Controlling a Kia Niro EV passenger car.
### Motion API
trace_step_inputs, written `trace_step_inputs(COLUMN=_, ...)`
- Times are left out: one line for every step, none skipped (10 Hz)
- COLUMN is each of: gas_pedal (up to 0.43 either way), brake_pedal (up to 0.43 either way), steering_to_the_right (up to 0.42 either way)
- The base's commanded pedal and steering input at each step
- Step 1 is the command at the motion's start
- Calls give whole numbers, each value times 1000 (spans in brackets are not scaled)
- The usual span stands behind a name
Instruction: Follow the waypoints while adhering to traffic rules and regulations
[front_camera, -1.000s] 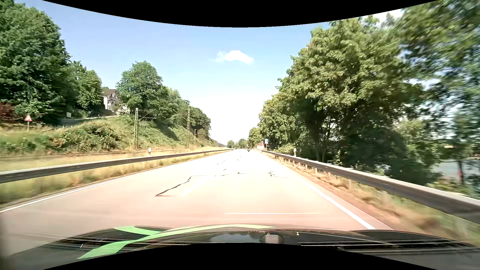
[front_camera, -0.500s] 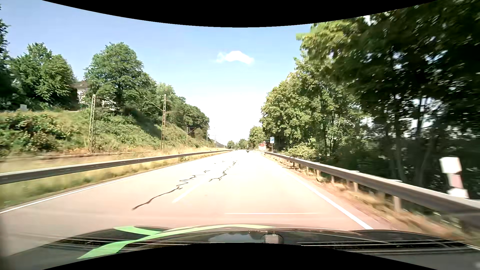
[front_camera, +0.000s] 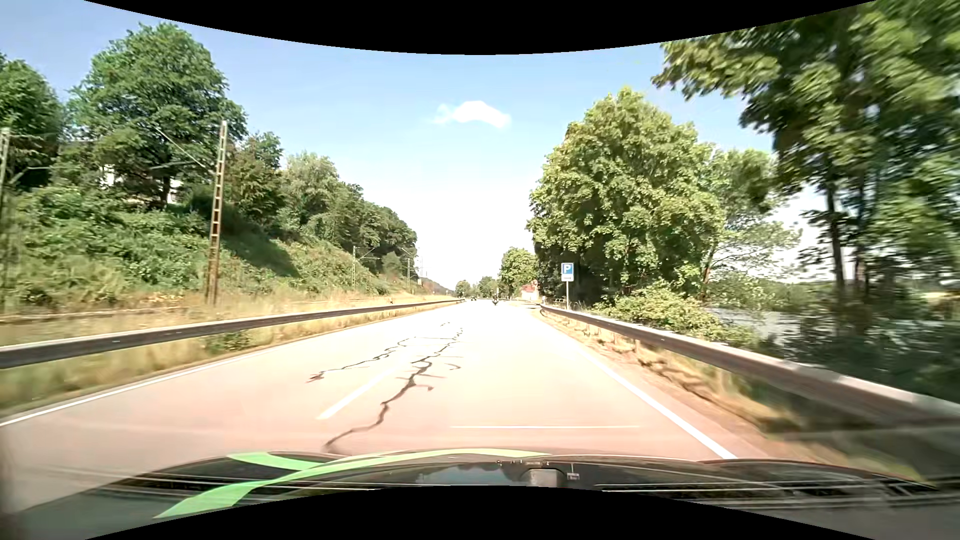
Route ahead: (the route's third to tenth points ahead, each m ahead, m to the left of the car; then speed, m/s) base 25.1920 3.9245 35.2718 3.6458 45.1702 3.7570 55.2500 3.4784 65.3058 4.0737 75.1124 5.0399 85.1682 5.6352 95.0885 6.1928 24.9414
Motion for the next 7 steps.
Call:
trace_step_inputs(gas_pedal=268, brake_pedal=0, steering_to_the_right=-5)
trace_step_inputs(gas_pedal=268, brake_pedal=0, steering_to_the_right=-5)
trace_step_inputs(gas_pedal=268, brake_pedal=0, steering_to_the_right=-5)
trace_step_inputs(gas_pedal=268, brake_pedal=0, steering_to_the_right=-5)
trace_step_inputs(gas_pedal=268, brake_pedal=0, steering_to_the_right=-5)
trace_step_inputs(gas_pedal=268, brake_pedal=0, steering_to_the_right=-5)
trace_step_inputs(gas_pedal=268, brake_pedal=0, steering_to_the_right=-5)
